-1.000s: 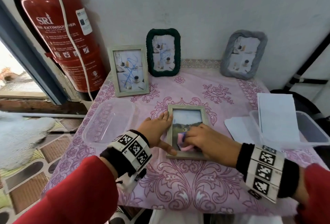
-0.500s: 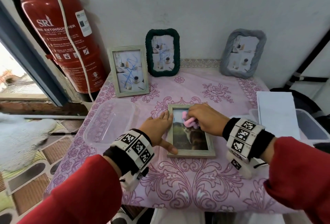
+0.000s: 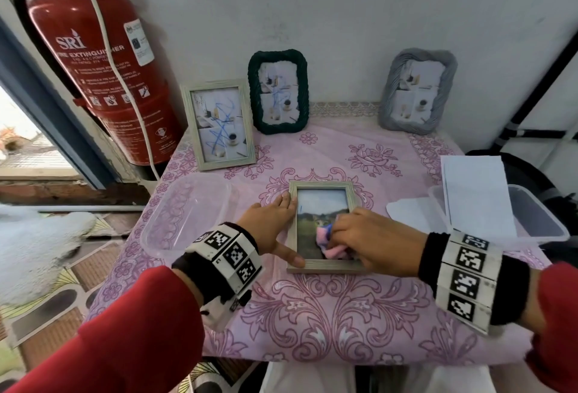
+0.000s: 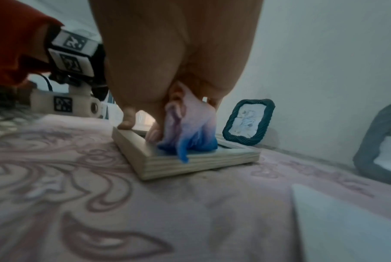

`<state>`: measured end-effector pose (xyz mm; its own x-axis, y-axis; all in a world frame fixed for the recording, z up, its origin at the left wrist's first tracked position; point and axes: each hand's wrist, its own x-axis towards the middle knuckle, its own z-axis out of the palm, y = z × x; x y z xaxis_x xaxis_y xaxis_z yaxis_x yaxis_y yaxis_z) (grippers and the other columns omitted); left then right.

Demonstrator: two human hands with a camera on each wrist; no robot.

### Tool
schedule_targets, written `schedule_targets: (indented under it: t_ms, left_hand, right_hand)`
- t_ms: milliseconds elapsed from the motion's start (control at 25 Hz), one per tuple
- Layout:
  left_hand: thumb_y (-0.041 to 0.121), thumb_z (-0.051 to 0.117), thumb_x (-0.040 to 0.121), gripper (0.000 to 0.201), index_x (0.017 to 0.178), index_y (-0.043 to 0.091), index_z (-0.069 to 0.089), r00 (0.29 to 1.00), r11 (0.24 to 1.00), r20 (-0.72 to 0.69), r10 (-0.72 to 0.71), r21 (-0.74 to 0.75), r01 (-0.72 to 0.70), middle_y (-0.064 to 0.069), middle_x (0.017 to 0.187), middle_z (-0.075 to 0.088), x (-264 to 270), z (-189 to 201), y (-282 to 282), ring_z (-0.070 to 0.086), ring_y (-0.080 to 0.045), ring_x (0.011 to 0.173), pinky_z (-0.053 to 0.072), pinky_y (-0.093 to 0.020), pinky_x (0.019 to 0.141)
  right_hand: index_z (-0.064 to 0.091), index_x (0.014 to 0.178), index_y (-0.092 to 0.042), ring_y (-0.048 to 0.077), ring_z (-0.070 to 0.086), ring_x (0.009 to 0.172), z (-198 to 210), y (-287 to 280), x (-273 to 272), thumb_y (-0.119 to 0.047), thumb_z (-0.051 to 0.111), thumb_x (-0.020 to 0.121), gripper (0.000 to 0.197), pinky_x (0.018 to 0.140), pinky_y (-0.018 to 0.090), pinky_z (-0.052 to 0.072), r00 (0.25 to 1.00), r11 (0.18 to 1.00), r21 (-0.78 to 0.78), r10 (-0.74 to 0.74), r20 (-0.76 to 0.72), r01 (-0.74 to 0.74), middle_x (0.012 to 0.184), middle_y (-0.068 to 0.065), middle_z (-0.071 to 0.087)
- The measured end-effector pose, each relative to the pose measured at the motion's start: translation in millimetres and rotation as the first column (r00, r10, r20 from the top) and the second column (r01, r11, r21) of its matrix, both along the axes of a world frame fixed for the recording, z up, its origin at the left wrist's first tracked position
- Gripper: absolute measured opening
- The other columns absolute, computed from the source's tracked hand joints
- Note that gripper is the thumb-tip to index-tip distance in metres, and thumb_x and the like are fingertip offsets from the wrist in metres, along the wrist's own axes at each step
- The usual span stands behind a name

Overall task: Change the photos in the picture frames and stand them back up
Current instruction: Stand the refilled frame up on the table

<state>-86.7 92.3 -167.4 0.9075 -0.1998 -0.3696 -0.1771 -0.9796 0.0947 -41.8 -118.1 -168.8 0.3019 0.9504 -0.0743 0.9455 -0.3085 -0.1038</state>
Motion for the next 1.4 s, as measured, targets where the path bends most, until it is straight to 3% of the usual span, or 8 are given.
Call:
schedule_targets:
  t_ms: [200,360,440,600,840,1080,1240,1400]
  left_hand:
    - [0.058,0.069,0.069,0.117,0.149,0.008,0.001,1.000,0.998,-0.003,0.002,-0.058,-0.003,-0.011,0.158,-0.005,0.7,-4.8,3.0,0.003,-0.020,0.147,0.022,-0.043,0.116]
    - [0.056,0.071,0.068,0.115,0.149,0.008,0.005,1.000,0.994,0.012,0.007,-0.109,-0.005,-0.012,0.158,-0.003,1.8,-7.2,5.0,0.003,-0.021,0.147,0.023,-0.043,0.116]
    - [0.056,0.071,0.068,0.116,0.150,0.009,0.004,1.000,0.993,0.008,0.009,-0.120,-0.008,-0.011,0.158,-0.003,1.8,-8.0,6.5,0.003,-0.020,0.147,0.022,-0.043,0.116]
    - [0.059,0.070,0.068,0.117,0.150,0.011,0.001,1.000,0.995,0.010,0.012,-0.104,-0.011,-0.009,0.159,-0.002,2.8,-8.9,7.2,0.004,-0.019,0.147,0.023,-0.045,0.115]
    - [0.060,0.070,0.067,0.119,0.150,0.009,0.002,1.000,0.998,0.018,0.009,-0.066,-0.008,-0.009,0.159,-0.003,2.5,-9.4,4.5,0.004,-0.018,0.147,0.024,-0.045,0.114]
    - [0.060,0.069,0.067,0.119,0.150,0.011,-0.001,1.000,0.998,0.020,-0.004,-0.062,0.005,-0.008,0.159,-0.004,1.8,-7.9,5.1,0.004,-0.017,0.147,0.025,-0.045,0.114]
    - [0.061,0.068,0.068,0.119,0.149,0.010,-0.003,1.000,0.997,0.021,-0.013,-0.070,0.014,-0.009,0.158,-0.007,1.3,-8.3,5.5,0.005,-0.017,0.147,0.025,-0.044,0.114]
    - [0.060,0.069,0.068,0.118,0.149,0.008,0.001,0.999,0.997,0.032,-0.028,-0.077,0.031,-0.011,0.158,-0.004,2.3,-8.4,5.1,0.011,-0.019,0.146,0.027,-0.043,0.114]
  right_hand:
    - [0.056,0.097,-0.020,0.014,0.050,0.103,5.7,6.6,29.4,-0.008,0.045,0.085,0.020,0.086,0.027,0.030,0.995,0.993,-0.092,-0.060,0.081,0.067,0.106,-0.006,0.060]
    - [0.065,0.095,-0.002,0.023,0.055,0.092,-0.7,30.8,47.2,0.004,0.050,0.083,0.020,0.081,0.032,0.040,0.951,0.978,0.009,-0.201,-0.236,0.209,0.098,0.008,0.062]
    - [0.061,0.086,0.004,0.026,0.053,0.085,-5.1,46.2,49.3,0.007,0.051,0.078,0.013,0.078,0.038,0.040,0.953,0.982,0.022,-0.178,-0.244,0.189,0.090,0.011,0.060]
    - [0.063,0.096,0.009,0.033,0.055,0.096,-7.1,55.8,49.1,0.005,0.055,0.075,0.023,0.085,0.041,0.038,0.951,0.985,0.000,-0.166,-0.260,0.172,0.101,0.020,0.063]
    - [0.066,0.101,-0.001,0.025,0.054,0.101,-0.2,40.4,24.4,0.008,0.054,0.076,0.030,0.088,0.036,0.041,0.943,0.992,-0.009,-0.121,-0.312,0.124,0.103,0.013,0.065]
    - [0.055,0.101,-0.021,0.014,0.043,0.094,1.2,7.8,-10.7,-0.011,0.041,0.091,0.020,0.088,0.025,0.028,0.999,1.000,-0.023,0.009,-0.046,-0.010,0.105,-0.005,0.058]
    - [0.049,0.098,-0.024,0.017,0.048,0.095,13.6,2.3,4.3,-0.012,0.039,0.089,0.018,0.092,0.028,0.032,0.995,0.995,-0.094,-0.007,0.096,0.016,0.103,-0.005,0.058]
    - [0.048,0.102,-0.024,0.016,0.051,0.101,8.4,5.9,33.4,-0.014,0.034,0.092,0.019,0.093,0.028,0.036,0.992,0.987,-0.139,-0.068,0.104,0.082,0.106,-0.007,0.056]
